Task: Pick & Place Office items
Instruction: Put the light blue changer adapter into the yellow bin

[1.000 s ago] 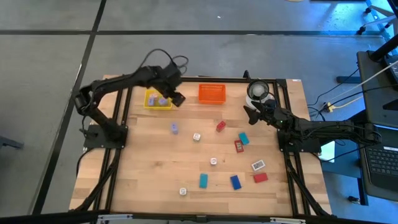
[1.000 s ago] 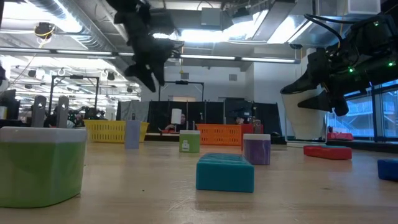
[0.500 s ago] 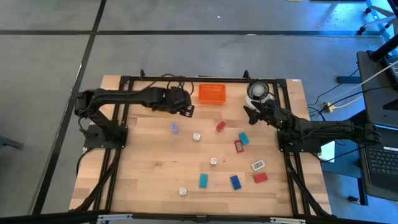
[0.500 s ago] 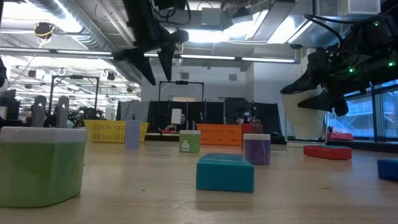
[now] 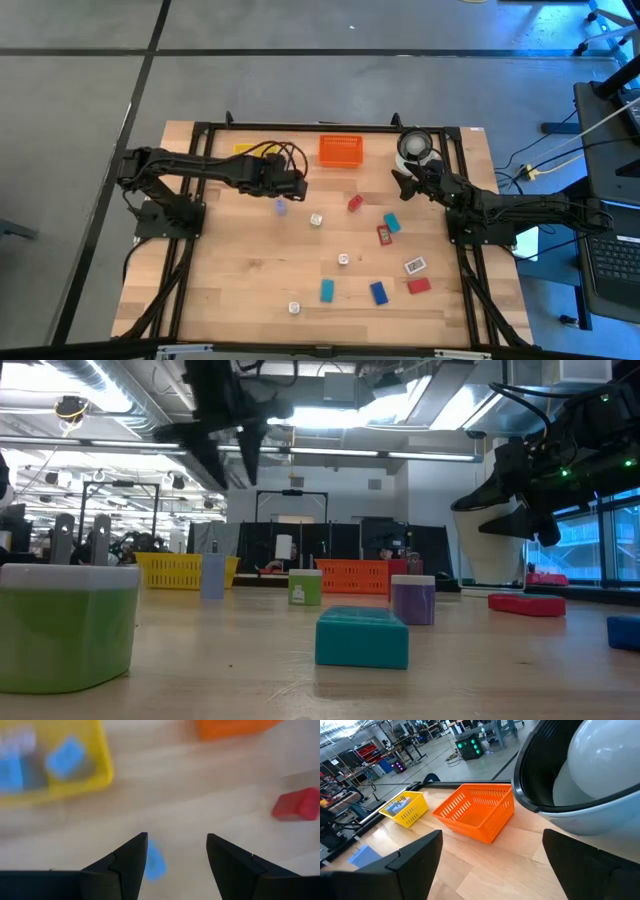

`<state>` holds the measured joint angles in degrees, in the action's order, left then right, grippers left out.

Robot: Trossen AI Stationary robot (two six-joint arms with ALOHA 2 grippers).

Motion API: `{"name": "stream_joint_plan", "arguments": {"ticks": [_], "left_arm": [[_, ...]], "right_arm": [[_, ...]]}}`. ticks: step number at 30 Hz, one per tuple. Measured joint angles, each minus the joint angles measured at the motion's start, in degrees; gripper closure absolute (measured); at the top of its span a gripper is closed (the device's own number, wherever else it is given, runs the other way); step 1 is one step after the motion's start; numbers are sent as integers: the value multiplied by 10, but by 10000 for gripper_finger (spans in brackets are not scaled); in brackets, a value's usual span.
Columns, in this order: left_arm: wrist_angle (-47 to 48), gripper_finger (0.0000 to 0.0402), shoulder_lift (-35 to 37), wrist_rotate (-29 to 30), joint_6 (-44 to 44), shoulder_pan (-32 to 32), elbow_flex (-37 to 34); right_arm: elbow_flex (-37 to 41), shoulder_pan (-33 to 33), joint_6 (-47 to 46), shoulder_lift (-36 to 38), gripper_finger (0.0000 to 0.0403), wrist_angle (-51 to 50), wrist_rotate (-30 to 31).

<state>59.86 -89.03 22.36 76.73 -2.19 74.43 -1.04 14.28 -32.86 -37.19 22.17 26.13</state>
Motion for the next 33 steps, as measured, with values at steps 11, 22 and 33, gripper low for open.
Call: {"name": "stream_joint_plan", "arguments": {"ticks": [11, 22, 33], "left_arm": [[35, 198, -55, -143, 247, -15, 0], [29, 198, -132, -184, 270, -51, 0], [15, 198, -182, -175, 262, -62, -1]], "right_arm": [[0, 0, 0, 0, 56, 0, 0], [0, 0, 0, 0, 56, 0, 0], [0, 0, 0, 0, 56, 0, 0]]}}
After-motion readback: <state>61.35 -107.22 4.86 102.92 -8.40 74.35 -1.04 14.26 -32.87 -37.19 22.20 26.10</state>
